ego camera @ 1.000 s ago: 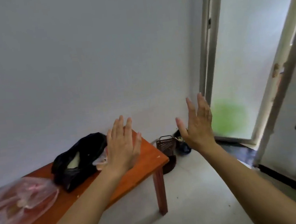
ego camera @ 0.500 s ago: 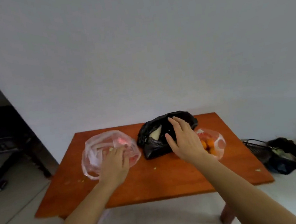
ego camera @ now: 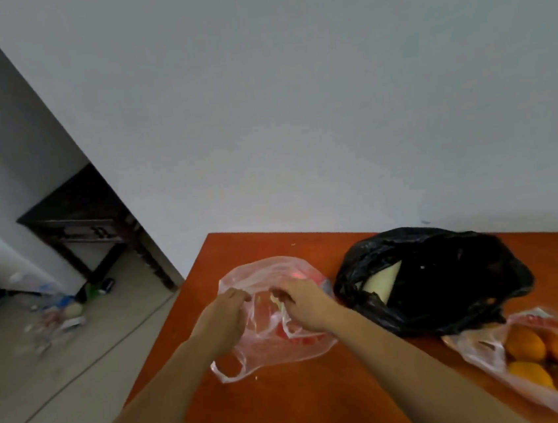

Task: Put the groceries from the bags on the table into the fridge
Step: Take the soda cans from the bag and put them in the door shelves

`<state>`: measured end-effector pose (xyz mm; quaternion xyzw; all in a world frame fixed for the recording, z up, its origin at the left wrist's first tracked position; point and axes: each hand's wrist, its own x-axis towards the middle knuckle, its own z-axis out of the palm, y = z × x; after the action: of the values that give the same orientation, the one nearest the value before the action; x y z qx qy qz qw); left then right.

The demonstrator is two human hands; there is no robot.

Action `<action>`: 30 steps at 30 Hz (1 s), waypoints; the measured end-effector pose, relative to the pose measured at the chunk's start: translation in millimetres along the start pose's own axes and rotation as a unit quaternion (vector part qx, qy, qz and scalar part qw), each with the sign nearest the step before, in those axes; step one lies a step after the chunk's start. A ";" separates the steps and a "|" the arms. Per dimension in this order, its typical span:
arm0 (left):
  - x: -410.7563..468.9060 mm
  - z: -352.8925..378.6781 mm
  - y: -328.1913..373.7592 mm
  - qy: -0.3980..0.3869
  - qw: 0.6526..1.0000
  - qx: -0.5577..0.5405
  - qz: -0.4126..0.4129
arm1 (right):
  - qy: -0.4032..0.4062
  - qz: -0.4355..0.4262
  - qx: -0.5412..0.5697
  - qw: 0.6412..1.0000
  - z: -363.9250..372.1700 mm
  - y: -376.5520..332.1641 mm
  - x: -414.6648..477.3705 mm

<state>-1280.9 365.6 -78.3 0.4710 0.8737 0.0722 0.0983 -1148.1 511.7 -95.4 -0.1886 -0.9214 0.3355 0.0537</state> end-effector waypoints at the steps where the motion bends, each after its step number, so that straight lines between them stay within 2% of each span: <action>1: 10.6 5.5 -3.9 -0.005 1.000 -0.006 0.002 | -0.028 0.016 0.020 0.999 13.6 3.3 12.1; 3: 33.7 17.2 -12.7 -0.017 1.000 -0.023 0.012 | -0.062 0.039 0.060 0.996 35.7 12.9 32.8; 6: 74.2 36.7 -29.9 -0.051 0.996 -0.044 0.054 | -0.069 0.100 0.095 0.988 48.5 26.8 55.8; 9: 122.3 58.6 -48.5 -0.095 0.990 -0.041 0.099 | -0.048 0.177 0.078 0.980 51.1 51.1 78.8; 12: 172.2 70.7 -61.6 -0.082 0.989 -0.035 0.119 | 0.005 0.237 0.071 0.969 43.4 75.0 105.4; 16: 218.7 77.4 -59.8 -0.120 0.978 -0.048 0.164 | -0.015 0.307 -0.014 0.952 31.6 103.0 128.8; 23: 262.7 120.0 -58.7 -0.172 0.969 -0.062 0.167 | -0.016 0.356 0.003 0.934 43.7 134.7 134.5; 28: 261.8 155.2 -58.0 -0.296 0.947 -0.071 0.098 | -0.081 0.388 -0.032 0.918 66.4 162.5 140.7; 30: 257.9 165.7 -59.5 -0.321 0.942 -0.059 0.073 | -0.113 0.394 -0.059 0.910 68.3 171.8 144.9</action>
<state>-1427.7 554.6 -278.8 0.5249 0.7531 -0.0248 0.3959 -1243.7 647.4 -261.7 -0.4995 -0.7904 0.2939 -0.1984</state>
